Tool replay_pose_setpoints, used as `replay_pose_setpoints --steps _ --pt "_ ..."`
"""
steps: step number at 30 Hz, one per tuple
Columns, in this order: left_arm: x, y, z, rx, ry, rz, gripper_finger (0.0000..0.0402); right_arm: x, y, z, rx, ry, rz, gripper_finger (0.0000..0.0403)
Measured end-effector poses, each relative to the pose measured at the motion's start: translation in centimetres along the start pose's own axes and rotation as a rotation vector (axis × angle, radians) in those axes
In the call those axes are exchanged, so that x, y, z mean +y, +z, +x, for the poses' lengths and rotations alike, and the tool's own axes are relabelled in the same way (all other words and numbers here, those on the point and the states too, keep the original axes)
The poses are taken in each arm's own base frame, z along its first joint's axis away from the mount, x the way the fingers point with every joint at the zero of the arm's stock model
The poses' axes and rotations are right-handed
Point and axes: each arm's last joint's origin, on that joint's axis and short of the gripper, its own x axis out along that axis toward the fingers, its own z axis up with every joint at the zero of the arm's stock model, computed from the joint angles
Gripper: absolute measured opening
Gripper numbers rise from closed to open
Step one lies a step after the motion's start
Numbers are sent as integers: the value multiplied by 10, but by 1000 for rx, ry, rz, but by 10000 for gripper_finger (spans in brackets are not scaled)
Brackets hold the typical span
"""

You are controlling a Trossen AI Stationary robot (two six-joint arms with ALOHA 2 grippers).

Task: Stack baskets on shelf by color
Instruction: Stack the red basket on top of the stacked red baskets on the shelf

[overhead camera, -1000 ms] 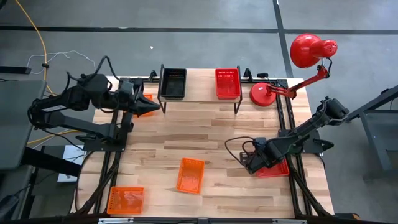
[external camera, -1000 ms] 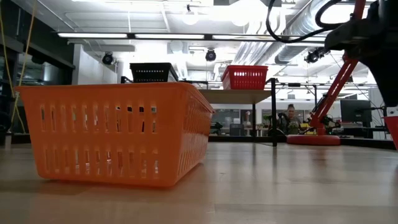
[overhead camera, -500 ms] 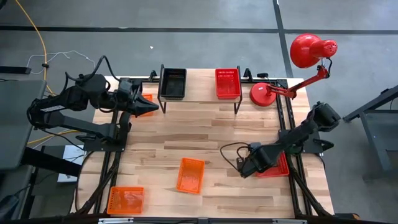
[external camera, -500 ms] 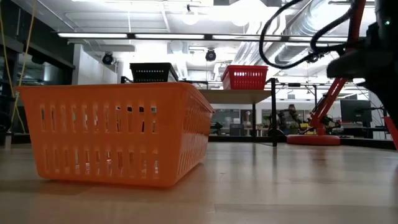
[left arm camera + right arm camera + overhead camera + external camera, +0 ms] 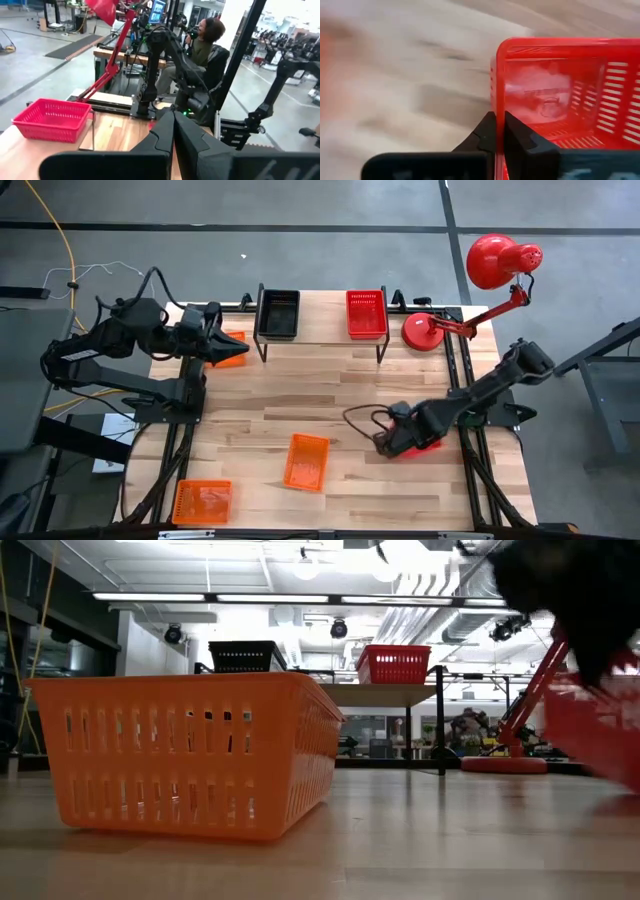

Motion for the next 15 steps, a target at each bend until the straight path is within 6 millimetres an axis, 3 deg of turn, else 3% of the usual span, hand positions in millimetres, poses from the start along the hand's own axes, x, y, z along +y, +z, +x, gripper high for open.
replay_pose_setpoints --steps 5,8,12,15 --pt "0 0 0 3 -9 7 0 30 14 -50 -33 264 -350 3" --pt "0 0 0 2 -3 -26 0 48 24 -94 -41 426 -597 2" --pt "-1 0 -1 7 -25 -46 0 56 32 -146 -323 473 -901 2" --pt "-1 0 -2 3 -30 -40 0 55 50 -178 -554 407 -940 1"
